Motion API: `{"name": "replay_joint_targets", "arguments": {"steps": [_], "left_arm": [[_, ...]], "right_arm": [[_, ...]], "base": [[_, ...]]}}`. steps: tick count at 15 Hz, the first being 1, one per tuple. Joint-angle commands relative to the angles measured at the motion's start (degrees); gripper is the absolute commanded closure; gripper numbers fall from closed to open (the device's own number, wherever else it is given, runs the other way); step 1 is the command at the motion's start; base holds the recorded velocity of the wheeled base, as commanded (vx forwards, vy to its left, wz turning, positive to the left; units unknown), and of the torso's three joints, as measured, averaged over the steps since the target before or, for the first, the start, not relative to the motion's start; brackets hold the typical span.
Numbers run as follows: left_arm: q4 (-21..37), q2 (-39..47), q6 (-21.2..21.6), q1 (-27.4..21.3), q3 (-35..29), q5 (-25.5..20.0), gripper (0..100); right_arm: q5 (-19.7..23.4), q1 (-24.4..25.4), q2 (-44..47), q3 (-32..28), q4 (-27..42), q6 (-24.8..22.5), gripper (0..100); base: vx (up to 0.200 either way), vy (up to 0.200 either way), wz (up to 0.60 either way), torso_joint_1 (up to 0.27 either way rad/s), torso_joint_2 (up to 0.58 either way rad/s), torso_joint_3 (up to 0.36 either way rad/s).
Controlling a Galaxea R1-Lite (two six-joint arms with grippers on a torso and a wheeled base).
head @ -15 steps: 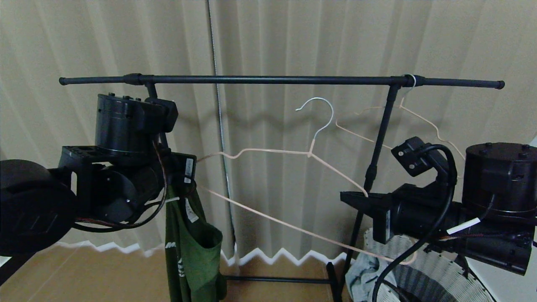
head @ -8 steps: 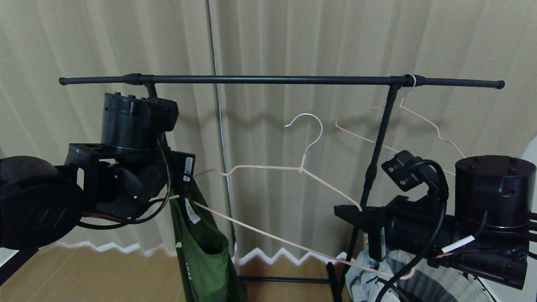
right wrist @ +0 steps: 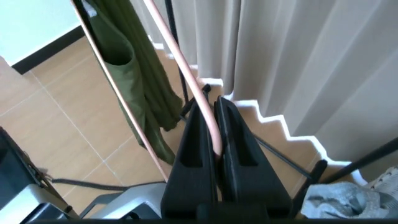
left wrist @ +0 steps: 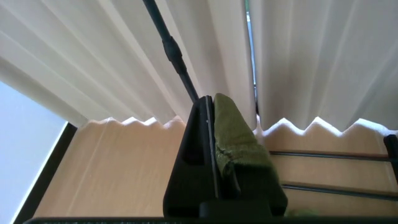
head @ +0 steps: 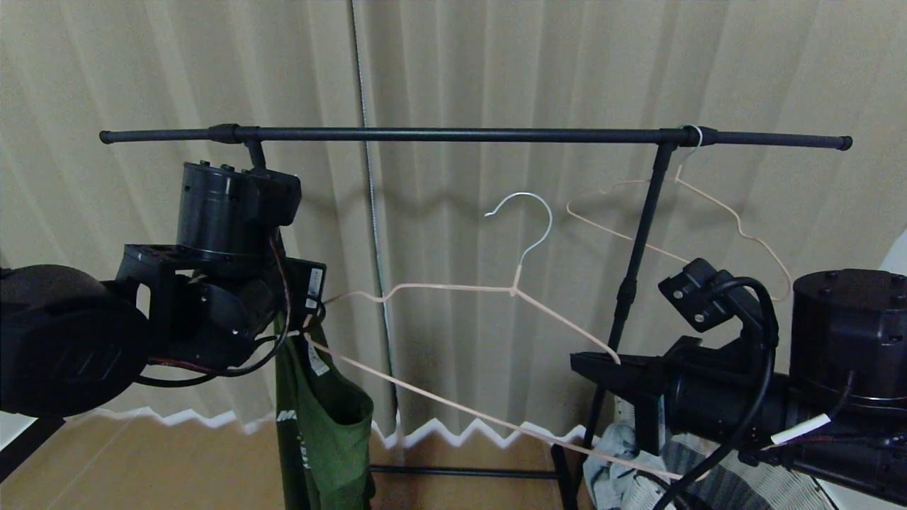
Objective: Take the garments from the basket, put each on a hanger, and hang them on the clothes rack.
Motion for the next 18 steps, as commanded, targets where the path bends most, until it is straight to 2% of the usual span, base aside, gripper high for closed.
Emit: {"name": "replay_joint_targets", "arguments": {"steps": [1, 9, 16, 17, 18], "left_arm": [[0.0, 0.0, 0.0, -0.1, 0.0, 0.0, 100], [0.3, 0.9, 1.0, -0.2, -0.2, 0.2, 100], [0.3, 3.1, 2.1, 0.6, -2.4, 3.1, 100], [0.6, 3.0, 2.5, 0.9, -2.3, 3.7, 100], [0.7, 3.0, 2.9, 1.2, -2.5, 4.4, 100]], "right_arm": [[-0.3, 0.0, 1.0, -1.0, 0.0, 0.0, 100], [-3.2, 1.1, 6.6, -7.2, 0.3, 0.0, 100], [-3.7, 4.3, 3.8, -3.0, 0.1, 0.3, 100], [-3.8, 4.3, 3.1, -2.7, 0.1, 1.1, 100], [-4.3, 4.3, 2.3, -2.7, 0.2, 3.9, 100]], "base": [[0.0, 0.0, 0.0, 0.0, 0.0, 0.0], [0.0, 0.0, 0.0, 0.0, 0.0, 0.0], [0.0, 0.0, 0.0, 0.0, 0.0, 0.0], [0.0, 0.0, 0.0, 0.0, 0.0, 0.0], [0.0, 0.0, 0.0, 0.0, 0.0, 0.0]]}}
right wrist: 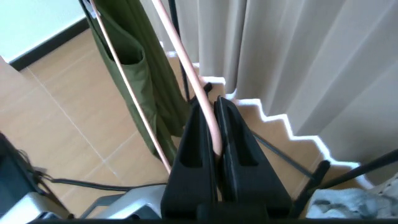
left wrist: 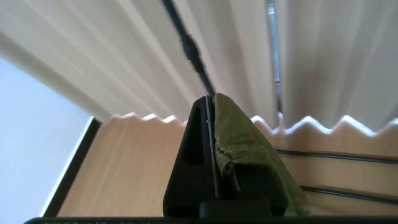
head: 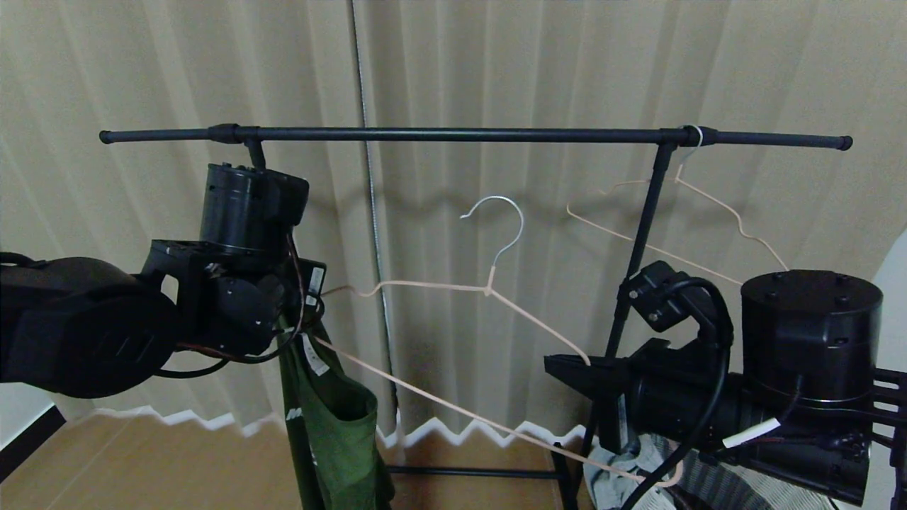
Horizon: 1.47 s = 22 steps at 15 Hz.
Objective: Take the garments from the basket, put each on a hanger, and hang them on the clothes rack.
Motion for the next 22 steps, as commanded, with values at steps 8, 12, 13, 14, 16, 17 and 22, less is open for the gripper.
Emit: {"name": "replay_joint_targets", "arguments": {"steps": [8, 12, 13, 14, 16, 17, 22], "left_arm": [[-0.8, 1.9, -2.0, 0.2, -2.7, 4.4, 100], [-0.8, 2.0, -4.6, -0.3, -1.6, 4.4, 100], [-0.8, 1.9, -4.6, -0.8, -1.5, 4.4, 100], [-0.8, 1.9, -4.7, -1.2, -1.3, 4.4, 100], [-0.8, 1.9, -4.7, -1.7, -1.4, 4.4, 100], [-0.8, 1.9, -4.7, -1.8, -1.4, 4.4, 100], [-0.8, 2.0, -5.9, -2.7, -2.0, 4.5, 100]], "right_arm": [[-0.3, 1.4, -1.5, 0.2, -0.1, 1.3, 100], [-0.4, 2.1, -0.4, -0.8, -0.2, 1.7, 100], [-0.4, 2.1, 0.2, -1.5, -0.2, 1.7, 100], [-0.4, 2.1, 1.3, -2.6, -0.2, 1.8, 100], [-0.4, 2.1, 2.3, -3.5, -0.2, 1.8, 100], [-0.4, 2.1, 2.8, -3.7, -0.2, 1.9, 100], [-4.8, 5.1, 7.1, -5.9, -0.3, 4.9, 100]], "base": [[0.0, 0.0, 0.0, 0.0, 0.0, 0.0], [0.0, 0.0, 0.0, 0.0, 0.0, 0.0], [0.0, 0.0, 0.0, 0.0, 0.0, 0.0], [0.0, 0.0, 0.0, 0.0, 0.0, 0.0], [0.0, 0.0, 0.0, 0.0, 0.0, 0.0], [0.0, 0.0, 0.0, 0.0, 0.0, 0.0], [0.0, 0.0, 0.0, 0.0, 0.0, 0.0]]}}
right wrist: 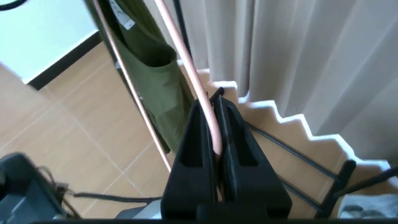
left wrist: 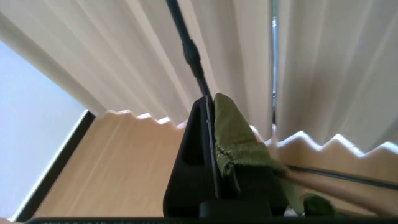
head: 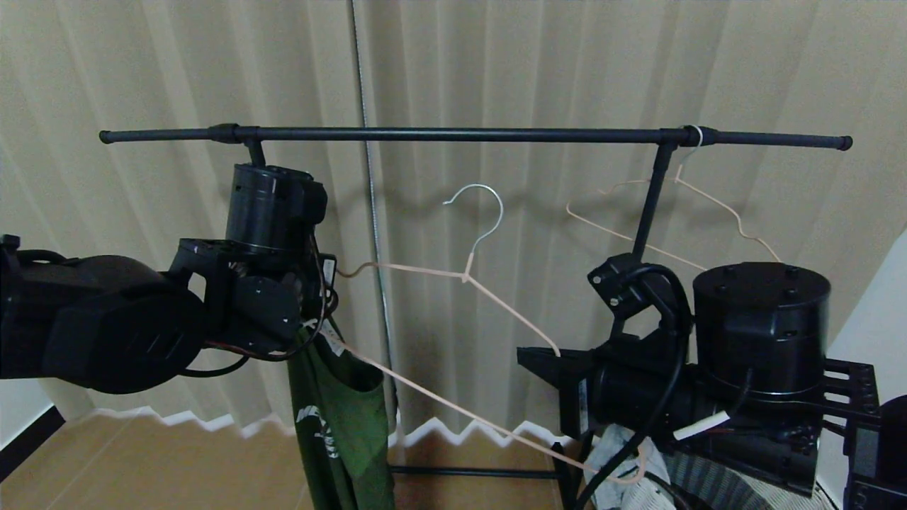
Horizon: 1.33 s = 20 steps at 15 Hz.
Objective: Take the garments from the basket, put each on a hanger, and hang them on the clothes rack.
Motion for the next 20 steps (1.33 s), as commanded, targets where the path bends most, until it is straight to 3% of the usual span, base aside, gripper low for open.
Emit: {"name": "replay_joint_targets", "arguments": {"steps": [1, 3, 7, 13, 15, 16, 20], "left_arm": [[0.1, -0.1, -0.4, -0.8, -0.1, 0.0, 100], [0.2, -0.6, -0.4, -0.9, -0.1, 0.0, 100], [0.4, -1.8, -0.4, -2.0, 0.0, 0.1, 100], [0.4, -4.5, -2.3, -8.0, -0.8, 0.1, 100], [0.5, -4.8, -2.3, -7.8, -0.8, 0.1, 100], [1.7, -5.1, -2.2, -5.5, -0.8, 0.1, 100], [2.5, -6.0, -1.8, -2.6, -0.5, 0.1, 100]], "right_arm": [[-3.4, 1.2, 4.2, -2.7, 0.0, 1.5, 100], [-7.5, 1.2, 6.9, -5.3, 0.0, 2.3, 100], [-7.8, 1.2, 7.9, -7.4, 0.0, 4.1, 100], [-8.1, 1.8, 10.4, -8.6, 0.0, 5.7, 100], [-9.1, 1.8, 10.0, -8.2, 0.0, 5.7, 100], [-13.0, 0.5, 9.1, -7.5, 0.1, 5.7, 100], [-13.6, -4.1, 6.1, -5.8, 0.2, 5.7, 100]], "base": [[0.0, 0.0, 0.0, 0.0, 0.0, 0.0], [0.0, 0.0, 0.0, 0.0, 0.0, 0.0], [0.0, 0.0, 0.0, 0.0, 0.0, 0.0], [0.0, 0.0, 0.0, 0.0, 0.0, 0.0], [0.0, 0.0, 0.0, 0.0, 0.0, 0.0], [0.0, 0.0, 0.0, 0.0, 0.0, 0.0], [0.0, 0.0, 0.0, 0.0, 0.0, 0.0]]}}
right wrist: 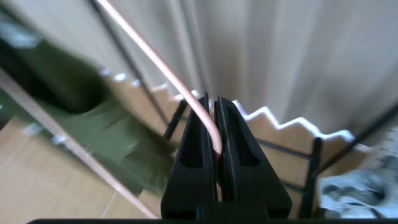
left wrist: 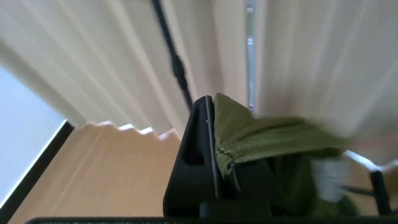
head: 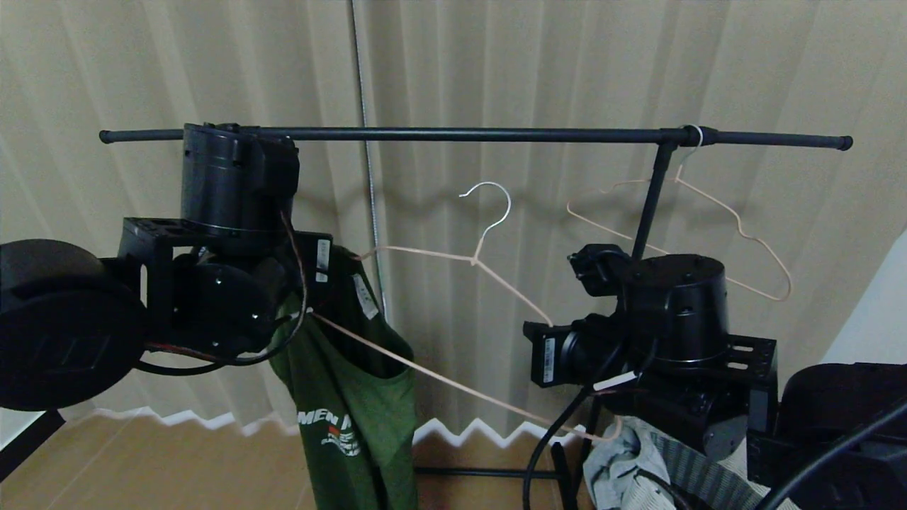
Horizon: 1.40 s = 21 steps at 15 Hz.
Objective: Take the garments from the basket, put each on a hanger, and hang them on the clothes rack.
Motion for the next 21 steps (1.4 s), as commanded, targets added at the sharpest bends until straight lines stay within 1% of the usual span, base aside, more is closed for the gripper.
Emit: {"name": "replay_joint_targets", "arguments": {"steps": [1, 4, 7, 10, 12, 14, 18, 20, 21], "left_arm": [[0.0, -0.4, 0.0, 0.6, 0.3, 0.0, 100], [0.7, -0.4, 0.0, 0.1, 0.6, 0.0, 100], [0.7, 0.0, -0.1, -1.8, 0.0, 0.0, 100], [0.6, 1.9, -0.3, -2.2, -2.6, 0.0, 100], [0.6, 2.6, -0.5, -2.5, -3.1, 0.0, 100], [0.6, 2.9, -0.8, -4.3, -3.5, 0.0, 100], [0.7, 3.1, -0.1, -4.8, -3.4, -0.1, 100], [0.7, 3.3, 0.9, -5.1, -3.5, -0.2, 100], [0.7, 3.4, 1.8, -5.2, -3.6, -0.2, 100]], "right_arm": [[-0.4, -2.3, -1.6, 0.2, 0.0, 0.0, 100], [-0.9, -2.9, -0.9, -1.1, -0.1, -0.1, 100], [-0.7, -2.5, 0.4, -2.7, -0.1, -0.2, 100], [-0.6, 0.9, 1.4, -2.6, -0.2, -0.1, 100], [-0.7, 1.6, 2.2, -3.1, -0.3, -0.1, 100], [-0.5, 1.7, 4.0, -4.2, -0.3, 0.0, 100], [0.0, 3.3, 4.4, -3.9, -0.2, 0.0, 100], [0.1, 3.7, 4.4, -3.7, -0.1, 0.0, 100], [0.1, 3.7, 3.8, -2.5, 0.0, -0.2, 100]], "base": [[0.0, 0.0, 0.0, 0.0, 0.0, 0.0], [0.0, 0.0, 0.0, 0.0, 0.0, 0.0], [0.0, 0.0, 0.0, 0.0, 0.0, 0.0], [0.0, 0.0, 0.0, 0.0, 0.0, 0.0], [0.0, 0.0, 0.0, 0.0, 0.0, 0.0], [0.0, 0.0, 0.0, 0.0, 0.0, 0.0], [0.0, 0.0, 0.0, 0.0, 0.0, 0.0], [0.0, 0.0, 0.0, 0.0, 0.0, 0.0], [0.0, 0.0, 0.0, 0.0, 0.0, 0.0]]}}
